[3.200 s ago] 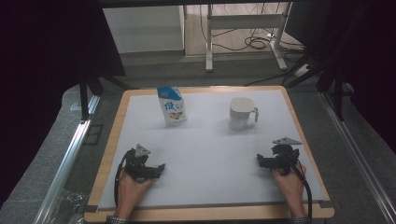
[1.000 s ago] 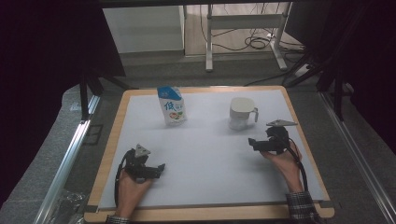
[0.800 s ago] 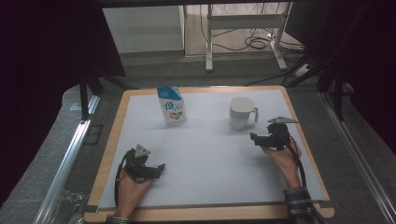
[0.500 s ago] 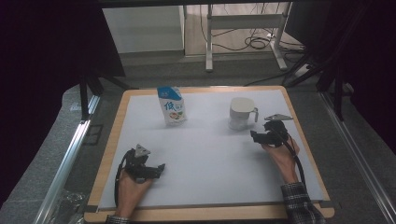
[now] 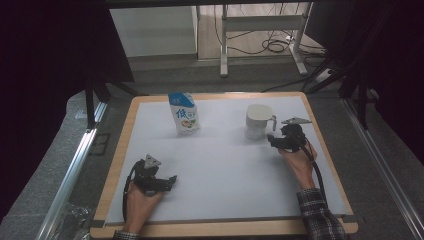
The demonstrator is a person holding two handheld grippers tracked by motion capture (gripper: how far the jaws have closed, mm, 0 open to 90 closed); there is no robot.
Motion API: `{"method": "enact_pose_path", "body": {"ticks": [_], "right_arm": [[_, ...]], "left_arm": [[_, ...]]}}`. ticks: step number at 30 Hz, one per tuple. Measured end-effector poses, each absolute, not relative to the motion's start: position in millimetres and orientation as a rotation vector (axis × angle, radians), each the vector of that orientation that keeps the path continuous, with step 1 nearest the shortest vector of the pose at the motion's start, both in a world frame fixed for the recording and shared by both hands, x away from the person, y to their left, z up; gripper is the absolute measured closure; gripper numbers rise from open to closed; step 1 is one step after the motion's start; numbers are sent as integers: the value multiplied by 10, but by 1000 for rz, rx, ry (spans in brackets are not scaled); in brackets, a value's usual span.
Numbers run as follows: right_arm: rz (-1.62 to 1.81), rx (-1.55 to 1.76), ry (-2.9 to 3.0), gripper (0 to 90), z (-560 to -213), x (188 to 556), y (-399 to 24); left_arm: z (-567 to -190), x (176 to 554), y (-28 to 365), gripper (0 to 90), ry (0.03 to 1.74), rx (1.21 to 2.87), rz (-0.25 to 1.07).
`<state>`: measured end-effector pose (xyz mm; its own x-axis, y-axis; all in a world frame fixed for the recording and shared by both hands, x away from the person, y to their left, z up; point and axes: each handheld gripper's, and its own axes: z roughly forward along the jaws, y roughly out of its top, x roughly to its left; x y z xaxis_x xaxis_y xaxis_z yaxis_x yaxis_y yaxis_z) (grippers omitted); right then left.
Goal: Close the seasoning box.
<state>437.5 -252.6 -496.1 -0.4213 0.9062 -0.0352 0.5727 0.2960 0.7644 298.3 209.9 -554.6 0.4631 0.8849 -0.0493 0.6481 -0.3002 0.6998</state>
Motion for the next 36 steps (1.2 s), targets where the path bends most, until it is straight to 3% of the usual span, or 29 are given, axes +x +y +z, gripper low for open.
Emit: {"method": "enact_pose_path", "body": {"ticks": [8,13,36], "right_arm": [[962,1325,2098,338,-4984,4417,-2555],[974,1321,2086,401,-4989,4455,-2588],[994,1308,2017,539,-4903,4657,-2507]], "left_arm": [[-5545,2983,2102,25,1270,2057,459],[-5547,2984,2100,25,1271,2052,459],[-5547,2983,2100,25,1271,2052,458]]}}
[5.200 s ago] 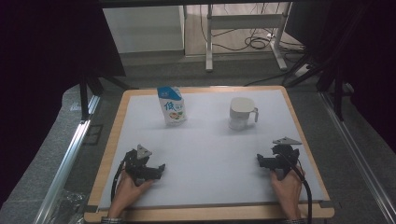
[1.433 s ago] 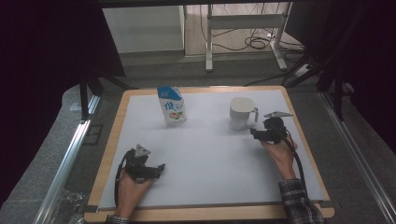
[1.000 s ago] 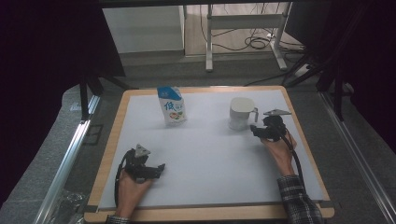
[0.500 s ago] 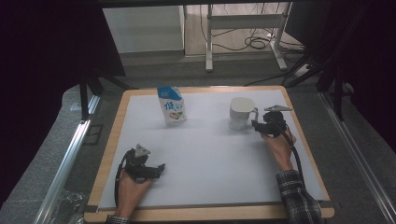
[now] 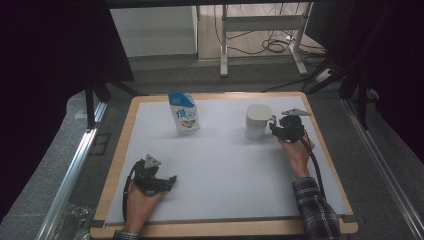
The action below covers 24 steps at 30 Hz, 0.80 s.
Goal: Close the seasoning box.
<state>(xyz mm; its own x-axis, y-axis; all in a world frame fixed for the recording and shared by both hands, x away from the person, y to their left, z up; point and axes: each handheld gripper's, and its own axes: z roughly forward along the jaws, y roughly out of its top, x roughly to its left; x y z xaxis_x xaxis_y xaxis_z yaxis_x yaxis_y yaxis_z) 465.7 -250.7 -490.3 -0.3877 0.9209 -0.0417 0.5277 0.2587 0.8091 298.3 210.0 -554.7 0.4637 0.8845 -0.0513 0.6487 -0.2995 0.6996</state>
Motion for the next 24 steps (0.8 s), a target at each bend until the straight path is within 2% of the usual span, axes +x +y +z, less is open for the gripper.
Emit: {"method": "enact_pose_path", "body": {"ticks": [10,17,20,24], "right_arm": [[1042,1340,1997,617,-4954,4713,-2515],[1004,1320,1980,641,-4936,4724,-2432],[965,1312,1958,700,-4907,4742,-2357],[938,1314,1952,733,-4914,4747,-2345]], "left_arm": [[-5546,2983,2102,25,1269,2054,458],[-5546,2983,2102,25,1269,2055,458],[-5547,2983,2100,25,1270,2052,458],[-5548,2983,2099,25,1271,2049,459]]}}
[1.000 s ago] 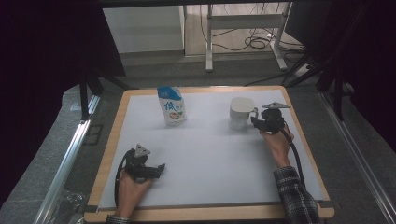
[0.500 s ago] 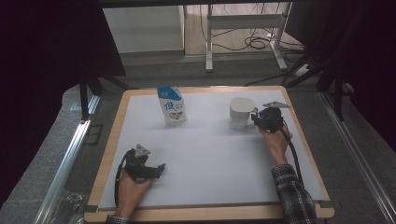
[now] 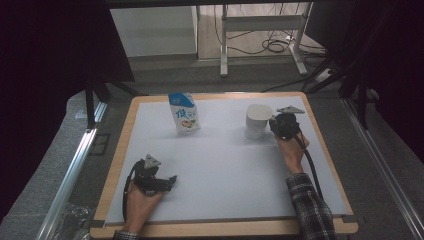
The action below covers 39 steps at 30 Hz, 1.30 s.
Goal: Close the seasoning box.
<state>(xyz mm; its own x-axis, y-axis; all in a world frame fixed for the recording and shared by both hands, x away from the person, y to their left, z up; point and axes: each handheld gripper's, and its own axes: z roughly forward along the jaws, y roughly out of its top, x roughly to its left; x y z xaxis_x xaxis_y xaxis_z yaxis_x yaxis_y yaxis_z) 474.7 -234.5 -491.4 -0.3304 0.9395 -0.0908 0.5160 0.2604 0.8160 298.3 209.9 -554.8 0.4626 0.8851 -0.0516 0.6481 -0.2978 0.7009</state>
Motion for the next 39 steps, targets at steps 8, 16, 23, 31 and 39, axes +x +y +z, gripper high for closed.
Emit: {"method": "enact_pose_path", "body": {"ticks": [8,16,23,31,39], "right_arm": [[918,1307,1899,778,-4951,4741,-2330],[991,1347,1902,806,-4947,4754,-2406],[1014,1338,1905,800,-4942,4719,-2422],[1050,1331,1918,798,-4904,4670,-2433],[1117,1307,1946,798,-4834,4577,-2426]], "left_arm": [[-5546,2983,2102,25,1269,2054,458],[-5548,2983,2100,25,1270,2050,458],[-5548,2983,2099,25,1271,2049,459],[-5547,2983,2102,25,1269,2054,459],[-5548,2983,2099,25,1271,2049,458]]}}
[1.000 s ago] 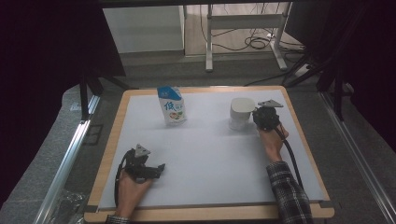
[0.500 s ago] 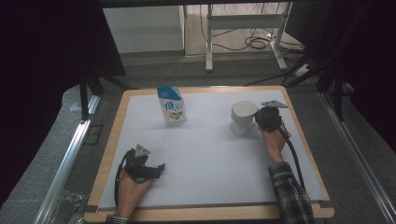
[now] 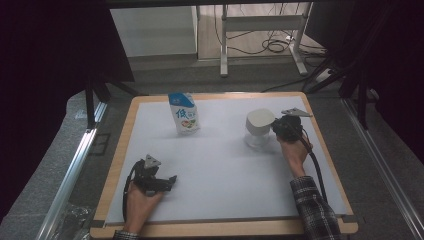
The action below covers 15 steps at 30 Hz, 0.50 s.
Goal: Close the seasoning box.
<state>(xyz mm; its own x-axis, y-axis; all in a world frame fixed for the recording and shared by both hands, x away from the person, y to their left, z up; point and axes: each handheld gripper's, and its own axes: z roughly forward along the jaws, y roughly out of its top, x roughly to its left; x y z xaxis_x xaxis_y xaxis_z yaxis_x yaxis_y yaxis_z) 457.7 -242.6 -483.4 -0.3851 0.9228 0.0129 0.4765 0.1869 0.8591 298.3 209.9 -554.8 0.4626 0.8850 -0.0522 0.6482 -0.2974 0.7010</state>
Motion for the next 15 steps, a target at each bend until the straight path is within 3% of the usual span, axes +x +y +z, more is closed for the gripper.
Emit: {"method": "enact_pose_path", "body": {"ticks": [15], "right_arm": [[1194,1260,2018,797,-4783,4303,-2354]], "left_arm": [[-5548,2983,2099,25,1272,2049,458]]}}
